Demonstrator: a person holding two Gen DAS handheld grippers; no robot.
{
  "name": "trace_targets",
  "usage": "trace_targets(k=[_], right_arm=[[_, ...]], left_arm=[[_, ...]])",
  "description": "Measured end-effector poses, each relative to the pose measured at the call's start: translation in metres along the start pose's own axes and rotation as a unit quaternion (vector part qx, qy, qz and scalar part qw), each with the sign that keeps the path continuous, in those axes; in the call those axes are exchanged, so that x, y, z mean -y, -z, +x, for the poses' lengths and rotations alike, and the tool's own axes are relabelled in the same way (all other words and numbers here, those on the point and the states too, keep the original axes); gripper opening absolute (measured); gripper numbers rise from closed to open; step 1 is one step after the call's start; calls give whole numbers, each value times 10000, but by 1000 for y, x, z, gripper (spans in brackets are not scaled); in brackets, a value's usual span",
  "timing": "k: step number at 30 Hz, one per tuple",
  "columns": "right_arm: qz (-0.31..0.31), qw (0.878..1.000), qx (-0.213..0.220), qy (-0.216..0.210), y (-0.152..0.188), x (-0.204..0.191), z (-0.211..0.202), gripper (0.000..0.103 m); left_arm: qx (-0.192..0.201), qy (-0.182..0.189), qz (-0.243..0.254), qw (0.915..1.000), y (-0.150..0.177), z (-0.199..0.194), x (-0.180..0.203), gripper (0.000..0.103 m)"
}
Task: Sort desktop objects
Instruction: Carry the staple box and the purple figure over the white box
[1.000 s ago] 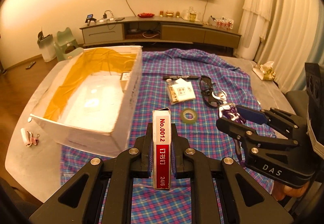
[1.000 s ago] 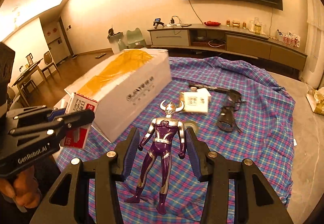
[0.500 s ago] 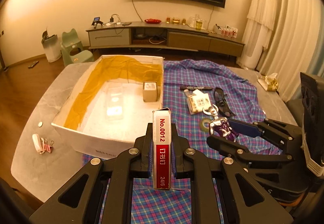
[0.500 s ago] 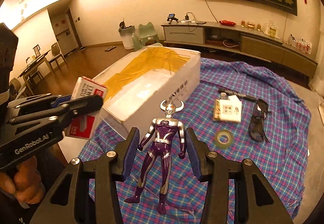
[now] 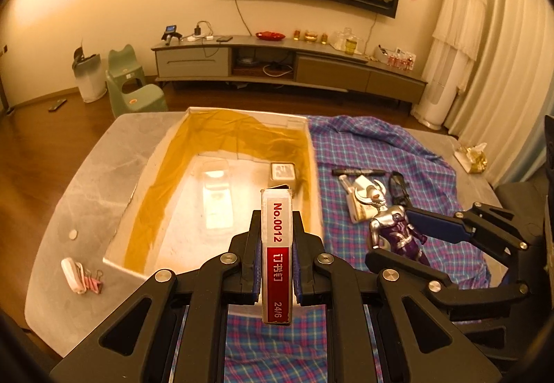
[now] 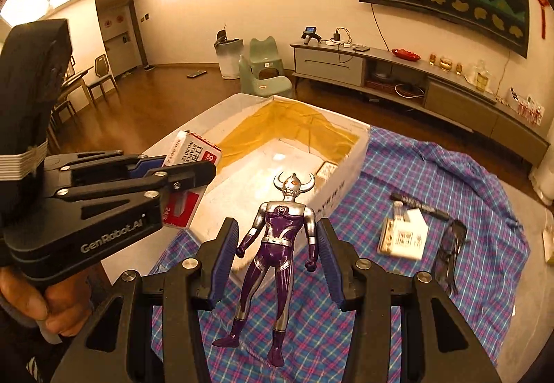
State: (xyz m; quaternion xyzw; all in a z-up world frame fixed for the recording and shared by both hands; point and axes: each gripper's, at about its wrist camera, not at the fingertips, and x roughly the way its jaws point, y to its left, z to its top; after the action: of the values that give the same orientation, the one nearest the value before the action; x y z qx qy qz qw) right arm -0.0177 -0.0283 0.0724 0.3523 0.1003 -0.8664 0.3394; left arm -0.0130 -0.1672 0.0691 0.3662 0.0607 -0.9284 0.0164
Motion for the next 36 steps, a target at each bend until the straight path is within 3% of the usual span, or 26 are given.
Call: trace_targets(k=[19, 31, 36], right_arm=[[-415, 9977, -540, -3, -63, 1, 74, 48], [-791, 9908, -1092, 78, -78, -3, 134, 48], [-1050, 9854, -1314, 266, -82, -6, 158, 48]], left_arm=[[-771, 79, -448, 9960, -42, 81, -61, 14], [-1193, -38, -303, 9924, -30, 111, -87, 14], [-1185, -164, -165, 9927, -25, 110, -93, 14]])
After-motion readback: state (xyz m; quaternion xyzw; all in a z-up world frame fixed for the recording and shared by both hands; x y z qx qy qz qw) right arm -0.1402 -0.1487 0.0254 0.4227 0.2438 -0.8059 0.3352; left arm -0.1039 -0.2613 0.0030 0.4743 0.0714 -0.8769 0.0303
